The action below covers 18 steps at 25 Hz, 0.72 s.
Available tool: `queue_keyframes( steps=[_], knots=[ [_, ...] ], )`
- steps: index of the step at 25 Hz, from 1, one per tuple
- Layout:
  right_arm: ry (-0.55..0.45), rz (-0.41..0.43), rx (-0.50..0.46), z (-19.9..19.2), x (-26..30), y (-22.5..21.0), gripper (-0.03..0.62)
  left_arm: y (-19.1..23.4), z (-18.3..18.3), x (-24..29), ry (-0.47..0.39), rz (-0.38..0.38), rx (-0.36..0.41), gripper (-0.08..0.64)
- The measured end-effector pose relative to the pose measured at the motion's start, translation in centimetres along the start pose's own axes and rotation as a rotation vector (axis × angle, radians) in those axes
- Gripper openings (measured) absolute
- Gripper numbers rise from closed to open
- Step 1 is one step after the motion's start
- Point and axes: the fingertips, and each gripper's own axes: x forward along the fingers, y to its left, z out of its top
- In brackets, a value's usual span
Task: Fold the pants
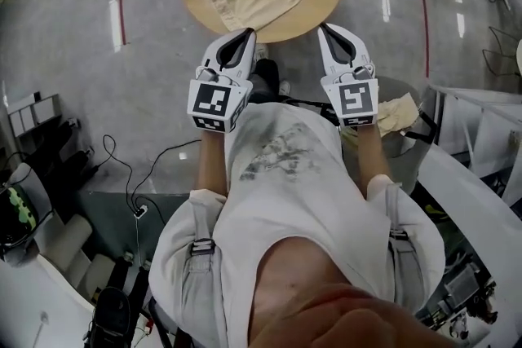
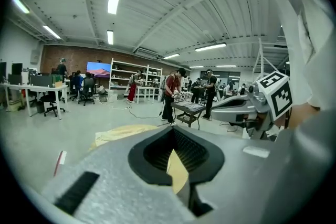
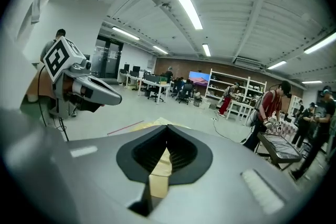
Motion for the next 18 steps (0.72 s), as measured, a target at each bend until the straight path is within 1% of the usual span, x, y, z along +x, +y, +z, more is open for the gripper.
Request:
queue_keyframes(
  steps=[4, 8, 11, 15, 18],
  knots=[
    [0.005, 0.039, 0.012, 0.1, 3.2, -0.9, 0.009, 1.7, 0.0, 2.7, 0.011, 0.000, -0.009, 0.005],
    [0.011, 0.089, 0.012, 0.0, 6.7, -1.6, 0.009, 4.0, -0.6, 5.4, 0.058, 0.014, 0.012, 0.005],
    [0.016, 0.118, 0.003, 0.2, 8.9, -2.0, 0.011, 5.6, -0.9, 6.9, 0.073, 0.013, 0.009, 0.005],
    [0.040, 0.127, -0.009, 0.1, 11.7, -3.0, 0.011, 7.9, -1.2, 8.7, 0.100, 0.019, 0.003, 0.005],
    [0.066, 0.135, -0.017, -0.4, 13.8, -3.6, 0.011, 9.6, -1.7, 10.0, 0.116, 0.007, -0.007, 0.005]
  ],
)
